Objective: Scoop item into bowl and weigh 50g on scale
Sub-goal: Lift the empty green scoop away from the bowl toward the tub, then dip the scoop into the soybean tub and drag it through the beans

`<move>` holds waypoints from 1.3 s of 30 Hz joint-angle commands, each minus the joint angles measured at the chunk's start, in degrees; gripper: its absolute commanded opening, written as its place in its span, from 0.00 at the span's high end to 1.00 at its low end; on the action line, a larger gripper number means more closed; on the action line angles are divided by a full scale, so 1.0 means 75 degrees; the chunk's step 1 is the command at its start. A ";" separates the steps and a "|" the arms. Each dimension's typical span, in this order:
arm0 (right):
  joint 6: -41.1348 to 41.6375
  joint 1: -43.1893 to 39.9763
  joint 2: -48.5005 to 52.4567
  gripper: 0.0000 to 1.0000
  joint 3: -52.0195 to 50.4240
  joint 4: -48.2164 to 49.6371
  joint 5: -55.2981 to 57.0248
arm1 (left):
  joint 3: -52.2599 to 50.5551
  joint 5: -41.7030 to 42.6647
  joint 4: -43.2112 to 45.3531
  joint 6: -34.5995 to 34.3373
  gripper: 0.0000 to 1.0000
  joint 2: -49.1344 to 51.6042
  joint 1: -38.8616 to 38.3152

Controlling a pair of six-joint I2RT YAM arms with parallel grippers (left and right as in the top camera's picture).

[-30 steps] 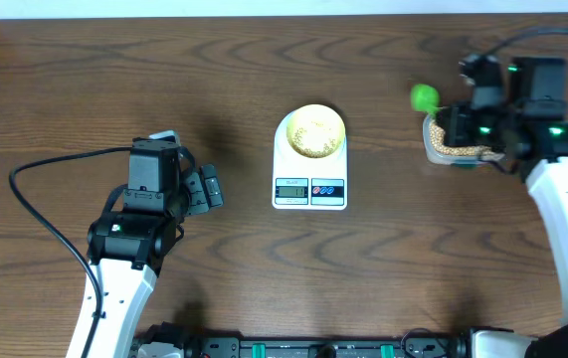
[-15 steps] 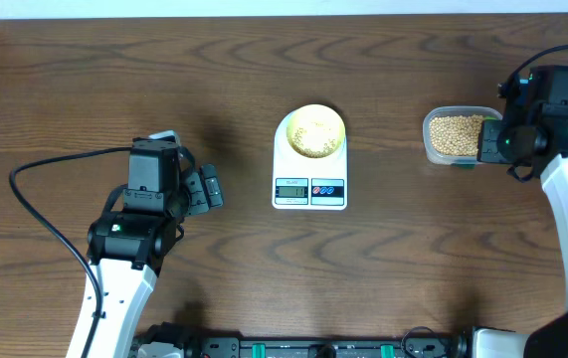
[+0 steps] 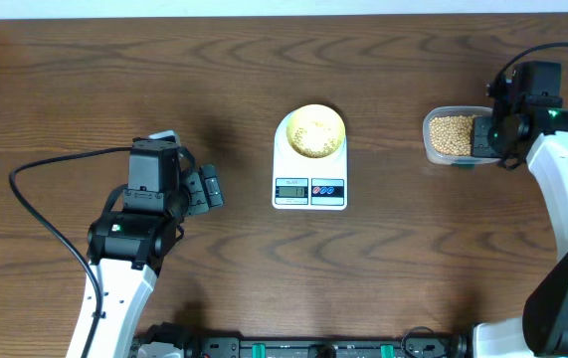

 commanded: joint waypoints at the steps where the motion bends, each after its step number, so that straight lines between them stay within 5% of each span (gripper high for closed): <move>1: -0.0064 0.0032 0.0262 0.99 -0.0044 0.0038 0.0096 | 0.0009 -0.0102 -0.0015 -0.0009 0.02 0.0020 0.0032; 39: 0.0230 -0.0726 0.0796 0.99 -0.0064 0.0236 -0.3381 | 0.0009 -0.0102 -0.0017 -0.0012 0.02 0.0020 0.0032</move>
